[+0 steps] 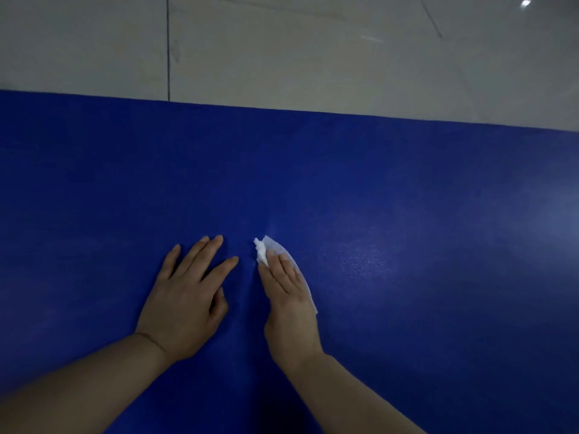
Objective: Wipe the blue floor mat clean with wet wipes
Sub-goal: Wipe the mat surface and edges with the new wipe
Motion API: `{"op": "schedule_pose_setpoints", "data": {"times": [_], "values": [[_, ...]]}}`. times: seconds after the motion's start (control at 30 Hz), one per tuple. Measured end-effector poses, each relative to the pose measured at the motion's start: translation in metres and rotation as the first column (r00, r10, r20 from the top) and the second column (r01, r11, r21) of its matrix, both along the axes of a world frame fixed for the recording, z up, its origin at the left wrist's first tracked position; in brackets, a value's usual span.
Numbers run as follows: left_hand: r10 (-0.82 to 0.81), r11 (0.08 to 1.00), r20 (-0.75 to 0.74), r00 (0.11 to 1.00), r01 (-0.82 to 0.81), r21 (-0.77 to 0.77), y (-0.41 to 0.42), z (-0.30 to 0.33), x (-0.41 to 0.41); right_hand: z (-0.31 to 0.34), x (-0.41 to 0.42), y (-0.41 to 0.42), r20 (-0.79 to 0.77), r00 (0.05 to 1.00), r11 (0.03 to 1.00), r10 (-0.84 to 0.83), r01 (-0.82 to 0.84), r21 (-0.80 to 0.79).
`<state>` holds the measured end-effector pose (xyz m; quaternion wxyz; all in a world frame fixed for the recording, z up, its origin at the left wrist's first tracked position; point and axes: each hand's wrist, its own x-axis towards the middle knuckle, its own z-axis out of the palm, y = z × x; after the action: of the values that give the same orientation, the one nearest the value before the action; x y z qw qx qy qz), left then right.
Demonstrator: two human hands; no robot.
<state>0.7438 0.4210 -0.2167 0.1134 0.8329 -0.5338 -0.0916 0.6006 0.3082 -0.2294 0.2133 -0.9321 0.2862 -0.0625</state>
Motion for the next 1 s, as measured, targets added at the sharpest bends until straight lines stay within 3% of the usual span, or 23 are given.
{"op": "schedule_pose_setpoints", "data": {"times": [0.2,0.37,0.5,0.63,0.8,0.87,1.0], "values": [[0.002,1.000,0.006,1.000,-0.002,0.003,0.000,0.000,0.000,0.018,-0.014,-0.036,-0.033,0.987,0.986,0.160,-0.161,-0.044],[0.011,1.000,0.009,1.000,-0.011,0.006,0.000,-0.001,0.000,0.024,-0.037,-0.066,0.013,0.973,0.973,-0.230,0.230,0.023],[0.008,1.000,0.023,1.000,-0.009,0.022,0.000,0.000,-0.001,0.021,-0.027,-0.042,-0.019,0.951,0.950,-0.309,0.310,0.027],[0.015,0.999,0.024,1.000,-0.016,0.036,0.000,0.001,-0.001,0.015,-0.008,-0.007,0.017,0.980,0.978,-0.199,0.197,0.067],[0.004,1.000,0.031,1.000,-0.005,0.031,0.001,0.000,0.000,0.020,-0.016,-0.012,0.011,0.994,0.994,0.110,-0.110,0.004],[0.003,1.000,0.029,1.000,-0.003,0.025,0.001,0.000,0.000,0.025,-0.033,-0.037,0.003,0.999,0.999,0.039,-0.039,-0.038],[0.000,1.000,0.028,1.000,0.000,0.014,0.001,-0.001,0.001,0.020,-0.058,-0.059,-0.035,0.956,0.956,-0.291,0.288,-0.061]]}}
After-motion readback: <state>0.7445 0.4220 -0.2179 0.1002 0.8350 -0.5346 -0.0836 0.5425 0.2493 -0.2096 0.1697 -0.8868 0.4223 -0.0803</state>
